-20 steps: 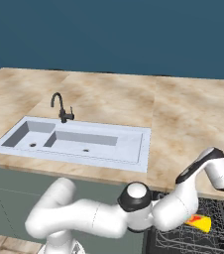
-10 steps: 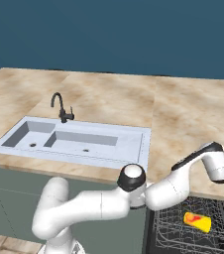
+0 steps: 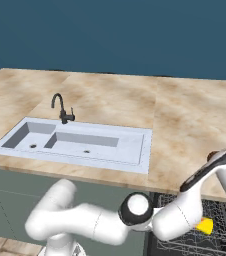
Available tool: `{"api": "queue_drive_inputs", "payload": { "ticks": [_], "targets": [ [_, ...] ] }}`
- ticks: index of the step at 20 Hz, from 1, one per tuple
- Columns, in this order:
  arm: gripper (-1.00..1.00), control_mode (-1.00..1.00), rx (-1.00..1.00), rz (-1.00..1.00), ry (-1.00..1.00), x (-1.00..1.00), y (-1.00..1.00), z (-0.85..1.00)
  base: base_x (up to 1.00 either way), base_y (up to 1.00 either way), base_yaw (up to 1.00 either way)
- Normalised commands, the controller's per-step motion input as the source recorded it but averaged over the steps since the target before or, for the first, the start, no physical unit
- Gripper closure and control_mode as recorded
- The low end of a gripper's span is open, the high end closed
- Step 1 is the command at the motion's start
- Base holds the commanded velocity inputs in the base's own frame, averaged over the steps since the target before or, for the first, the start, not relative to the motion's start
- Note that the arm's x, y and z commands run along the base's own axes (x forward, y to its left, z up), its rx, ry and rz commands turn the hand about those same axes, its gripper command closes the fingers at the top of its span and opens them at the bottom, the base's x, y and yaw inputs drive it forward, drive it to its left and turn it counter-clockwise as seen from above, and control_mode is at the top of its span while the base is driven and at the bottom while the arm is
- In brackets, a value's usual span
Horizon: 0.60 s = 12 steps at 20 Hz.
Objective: Pick up the cup and bowl from the counter, place them in the dishwasher, and close the dishwasher door.
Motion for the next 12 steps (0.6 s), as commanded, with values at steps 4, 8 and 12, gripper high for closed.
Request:
{"api": "queue_drive_inputs", "payload": {
  "ticks": [4,8,12],
  "targets": [
    [1.0,-1.0,-0.09,0.01,-0.07,-0.72,0.62,0.0,0.0,0.0,0.0],
    [1.0,-1.0,-0.06,0.0,-0.06,-0.81,0.39,0.0,0.0,0.0,0.0],
    [1.0,-1.0,0.0,0.0,-0.05,-0.85,0.06,0.0,0.0,0.0,0.0]
  ]
}}
